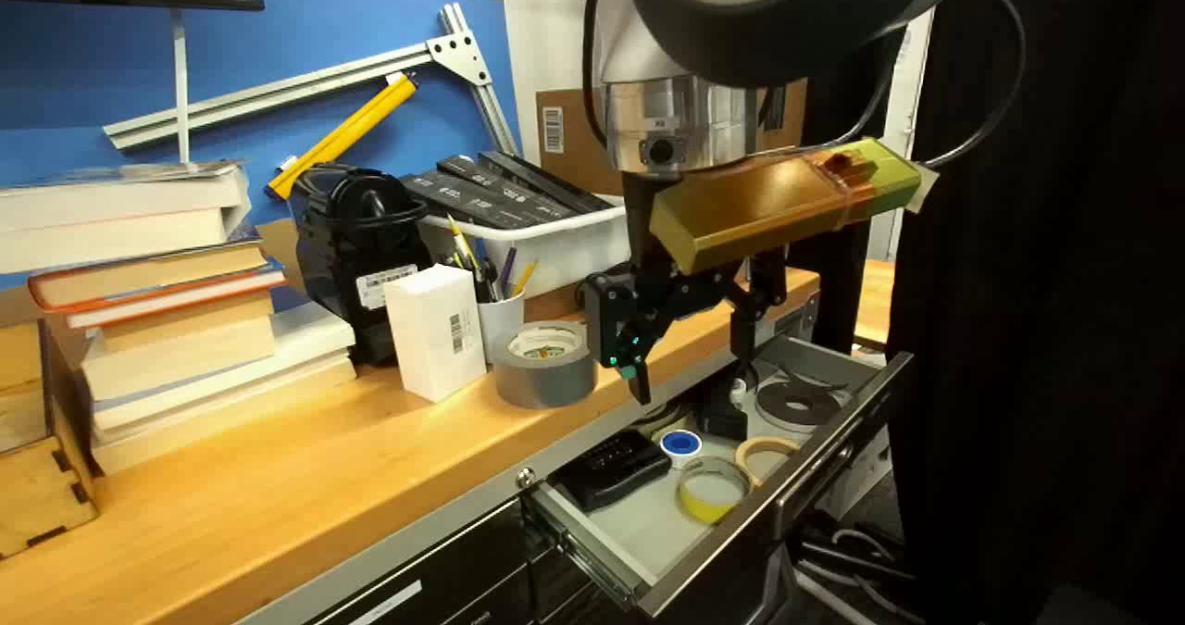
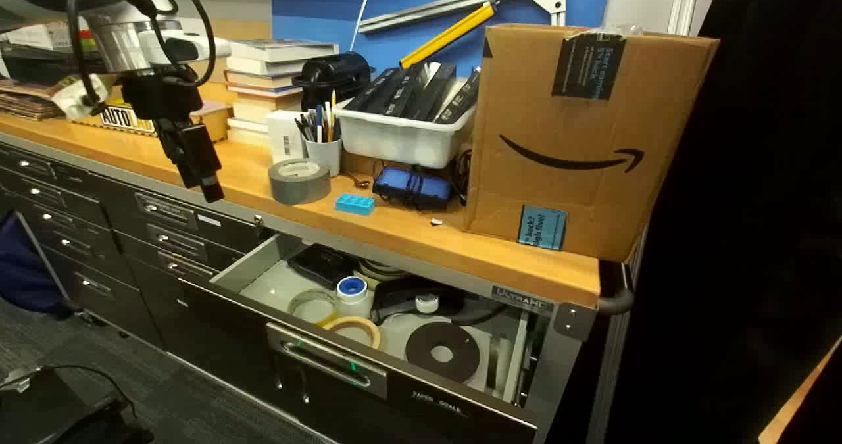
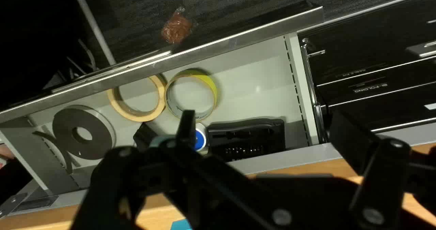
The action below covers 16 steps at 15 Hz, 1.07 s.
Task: Put the blue lego brick in the open drawer then close the drawer
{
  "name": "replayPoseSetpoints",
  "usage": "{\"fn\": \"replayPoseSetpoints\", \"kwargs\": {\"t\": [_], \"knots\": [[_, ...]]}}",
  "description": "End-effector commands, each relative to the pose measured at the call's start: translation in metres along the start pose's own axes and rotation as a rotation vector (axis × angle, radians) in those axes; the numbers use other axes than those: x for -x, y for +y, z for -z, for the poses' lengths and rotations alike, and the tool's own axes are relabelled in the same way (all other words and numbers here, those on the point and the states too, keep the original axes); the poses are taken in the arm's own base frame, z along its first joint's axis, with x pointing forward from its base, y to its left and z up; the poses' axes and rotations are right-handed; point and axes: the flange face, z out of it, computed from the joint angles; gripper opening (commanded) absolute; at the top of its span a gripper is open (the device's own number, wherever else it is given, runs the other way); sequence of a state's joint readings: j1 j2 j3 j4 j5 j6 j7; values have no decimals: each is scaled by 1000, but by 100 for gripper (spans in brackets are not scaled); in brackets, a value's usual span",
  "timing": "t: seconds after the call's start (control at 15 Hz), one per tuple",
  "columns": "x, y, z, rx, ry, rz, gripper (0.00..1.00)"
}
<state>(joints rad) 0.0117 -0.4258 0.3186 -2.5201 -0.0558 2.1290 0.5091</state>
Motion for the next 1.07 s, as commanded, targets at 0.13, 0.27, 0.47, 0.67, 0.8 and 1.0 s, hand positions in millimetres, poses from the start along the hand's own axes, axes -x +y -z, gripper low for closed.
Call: {"fn": "replayPoseSetpoints", "kwargs": {"t": [0.13,0.27,0.47,0.67,0.8,1.0], "knots": [[-3,-1,6,-5,10,0,100],[-10,0,5,0,6,13,100],[-44,33,13,-35,-11,11,100],[-86,78,21,-113,-9,29,100],[-113,101,23,-165,-29,60,100],[-106,110,17,-164,-40,41,100]]}}
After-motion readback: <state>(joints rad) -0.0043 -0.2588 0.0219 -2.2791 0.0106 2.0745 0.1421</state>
